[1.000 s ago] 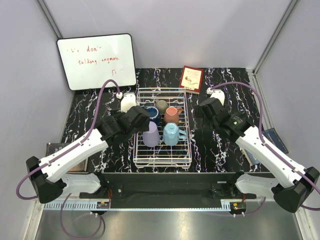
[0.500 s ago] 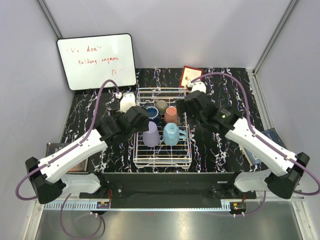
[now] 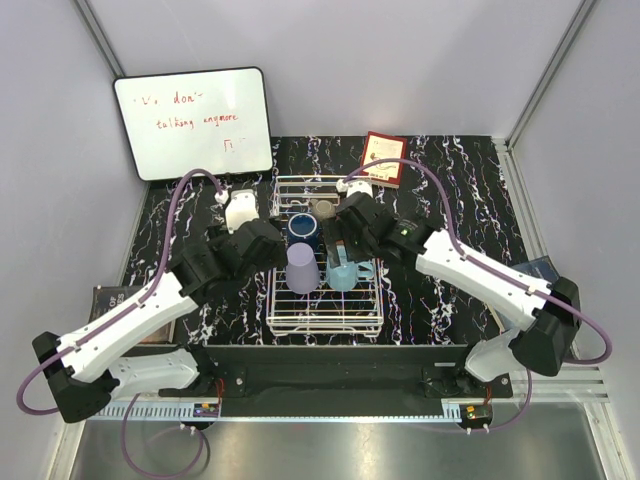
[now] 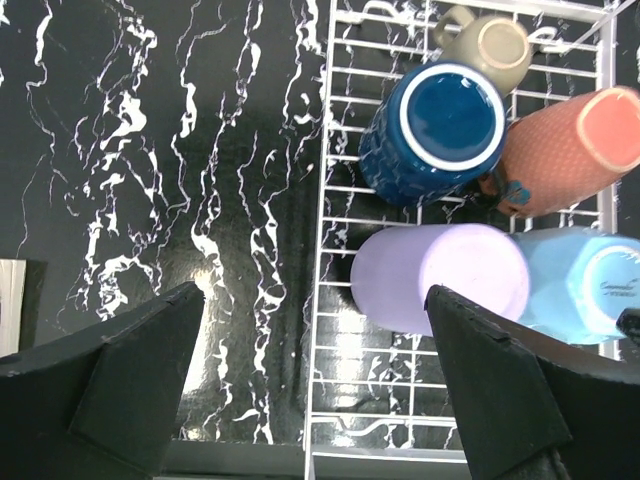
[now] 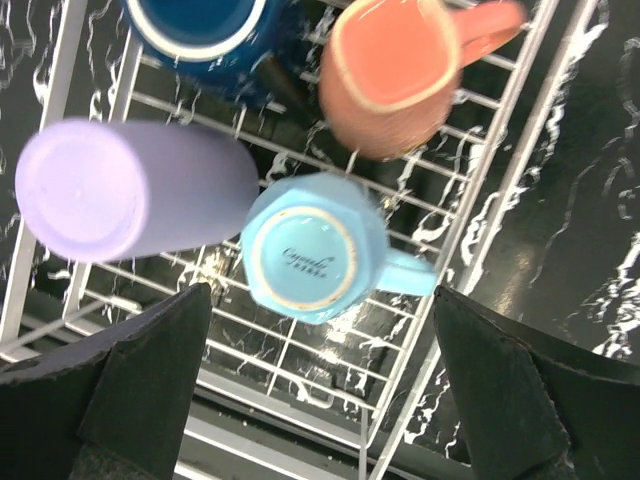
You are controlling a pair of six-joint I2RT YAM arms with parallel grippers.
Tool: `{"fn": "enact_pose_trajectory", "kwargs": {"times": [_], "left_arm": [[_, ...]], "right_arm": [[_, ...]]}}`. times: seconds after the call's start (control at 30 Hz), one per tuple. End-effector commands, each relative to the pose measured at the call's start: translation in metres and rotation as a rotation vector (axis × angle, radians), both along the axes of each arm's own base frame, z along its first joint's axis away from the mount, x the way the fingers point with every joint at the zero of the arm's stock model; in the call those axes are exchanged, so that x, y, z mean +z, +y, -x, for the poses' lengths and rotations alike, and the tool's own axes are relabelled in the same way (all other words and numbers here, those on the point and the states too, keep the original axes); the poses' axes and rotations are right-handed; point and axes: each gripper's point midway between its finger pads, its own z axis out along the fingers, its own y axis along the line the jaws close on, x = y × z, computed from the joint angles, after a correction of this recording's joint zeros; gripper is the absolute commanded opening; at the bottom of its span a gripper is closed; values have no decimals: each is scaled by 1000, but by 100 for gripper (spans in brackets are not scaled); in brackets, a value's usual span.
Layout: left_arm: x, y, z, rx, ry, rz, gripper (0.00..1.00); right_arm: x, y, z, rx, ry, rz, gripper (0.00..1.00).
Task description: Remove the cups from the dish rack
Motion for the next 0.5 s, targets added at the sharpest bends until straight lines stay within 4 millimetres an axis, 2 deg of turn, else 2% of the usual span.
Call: {"fn": "enact_pose_trajectory", "kwargs": {"times": [0.0,0.27,0.47], "left_arm": [[4,3,-2,11,-31,14,99],[-1,0,-2,0,-15,2,99],[-3,0,-3,-1,-12,-9,99]], "right_arm": [[-7,22,8,40,21,-44,99],[-43,30,4,42,71,15,100],[-56,34,-7,30,66,65,100]]}}
